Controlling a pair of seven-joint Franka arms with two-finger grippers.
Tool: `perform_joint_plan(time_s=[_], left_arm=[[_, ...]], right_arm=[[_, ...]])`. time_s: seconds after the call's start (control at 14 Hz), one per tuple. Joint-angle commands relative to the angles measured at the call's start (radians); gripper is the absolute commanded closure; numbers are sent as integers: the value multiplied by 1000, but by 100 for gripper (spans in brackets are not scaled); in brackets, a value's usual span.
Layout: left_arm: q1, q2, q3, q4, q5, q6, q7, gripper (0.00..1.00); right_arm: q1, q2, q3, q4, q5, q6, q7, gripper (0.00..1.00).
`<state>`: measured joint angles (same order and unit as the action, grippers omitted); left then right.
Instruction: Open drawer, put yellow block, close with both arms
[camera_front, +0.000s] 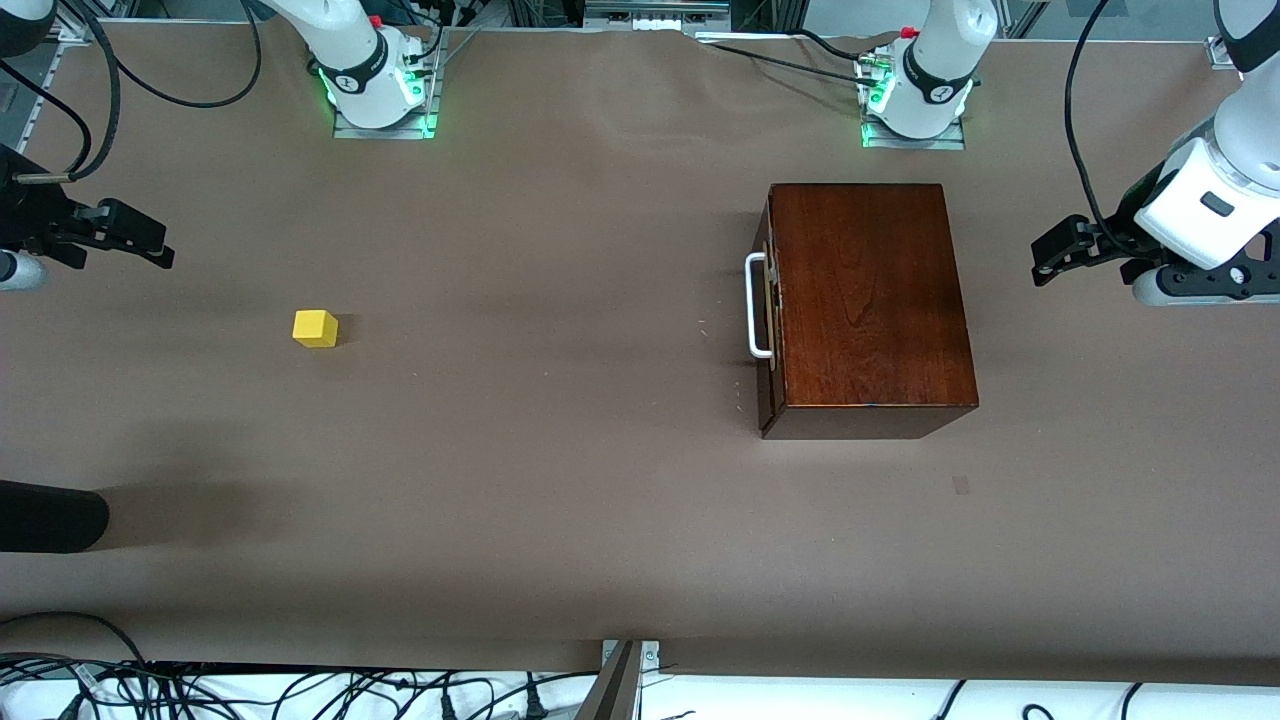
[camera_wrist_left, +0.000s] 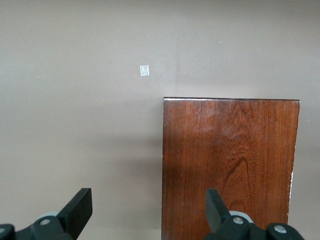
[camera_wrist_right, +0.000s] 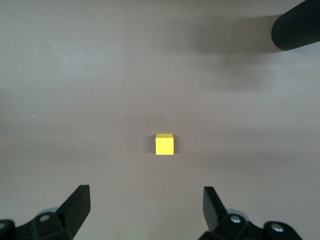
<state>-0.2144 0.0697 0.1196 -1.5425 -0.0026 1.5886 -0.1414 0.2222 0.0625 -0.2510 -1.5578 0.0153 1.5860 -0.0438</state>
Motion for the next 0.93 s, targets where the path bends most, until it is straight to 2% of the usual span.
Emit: perform_joint_plan(time_s=[0.0,0.86], left_arm=[[9,-30,-9,-29,27,1,19,0],[6,-8,-8,2,26,-1,-9,0]], right_arm=[[-9,-1,6,5,-15,-12,1,0],[-9,7,6,-2,-12,-12,-1,0]])
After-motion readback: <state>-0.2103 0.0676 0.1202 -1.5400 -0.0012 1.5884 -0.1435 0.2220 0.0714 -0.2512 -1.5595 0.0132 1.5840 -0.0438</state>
